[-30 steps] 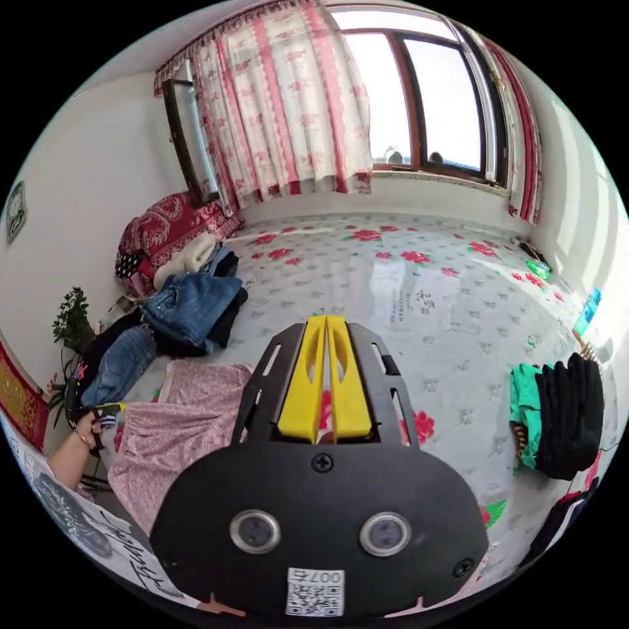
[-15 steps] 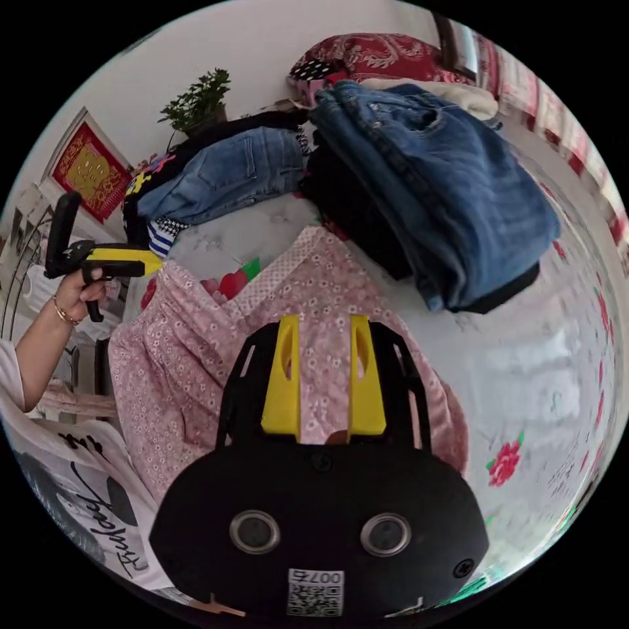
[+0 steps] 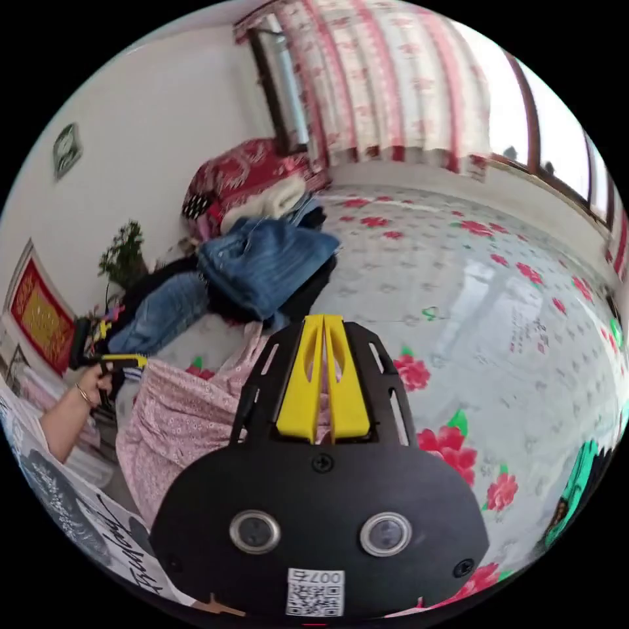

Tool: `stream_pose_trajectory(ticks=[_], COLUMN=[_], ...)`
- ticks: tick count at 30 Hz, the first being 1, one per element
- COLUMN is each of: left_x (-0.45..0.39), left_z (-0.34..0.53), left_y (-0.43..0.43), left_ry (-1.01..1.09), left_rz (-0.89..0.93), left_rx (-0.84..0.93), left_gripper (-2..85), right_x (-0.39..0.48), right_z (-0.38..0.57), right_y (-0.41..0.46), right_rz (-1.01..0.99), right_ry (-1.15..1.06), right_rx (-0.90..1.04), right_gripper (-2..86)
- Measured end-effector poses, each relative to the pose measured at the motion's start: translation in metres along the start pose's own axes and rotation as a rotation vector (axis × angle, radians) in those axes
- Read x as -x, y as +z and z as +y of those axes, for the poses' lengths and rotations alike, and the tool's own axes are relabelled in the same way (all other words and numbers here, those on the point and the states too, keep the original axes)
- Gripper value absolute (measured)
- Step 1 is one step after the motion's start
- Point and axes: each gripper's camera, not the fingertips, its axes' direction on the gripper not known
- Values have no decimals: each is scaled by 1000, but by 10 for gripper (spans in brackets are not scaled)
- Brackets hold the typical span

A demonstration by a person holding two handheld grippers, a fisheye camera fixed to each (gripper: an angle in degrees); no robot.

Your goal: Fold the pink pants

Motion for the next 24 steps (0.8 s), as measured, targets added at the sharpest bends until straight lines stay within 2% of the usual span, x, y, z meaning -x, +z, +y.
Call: stream_pose_trajectory(ticks=[2, 4, 7, 9, 12, 15, 17, 19, 20, 24], left_x=[-1, 1, 15, 19, 9, 0, -2, -8, -8, -9], left_z=[-5, -15, -37, -47, -49, -40, -36, -34, -34, -34], left_y=[-1, 5, 16, 13, 7, 13, 17, 15, 14, 9], left_ry=[3, 8, -55, -85, -73, -90, -95, -67, -62, -53], left_rz=[-2, -8, 32, 75, 80, 58, 51, 3, -7, 5], left_rx=[-10, -20, 30, 27, -7, 0, 15, 22, 19, 9], left_gripper=[-10, -10, -10, -10, -10, -10, -10, -10, -10, -9], right_x=[-67, -111, -166, -185, -169, -119, -64, -20, 8, 73], right_z=[24, 54, 109, 129, 123, 88, 57, 36, 23, -2], right_y=[-90, -141, -194, -202, -171, -94, -24, 25, 56, 139], right_rz=[76, 134, 317, 303, 247, 172, 51, -50, -122, -199], right_ry=[203, 336, 513, 572, 415, 132, -75, -193, -244, -270], right_rx=[-181, -235, -184, -84, 79, 227, 304, 343, 365, 452], right_gripper=[-1, 0, 7, 19, 42, 58, 71, 81, 85, 84])
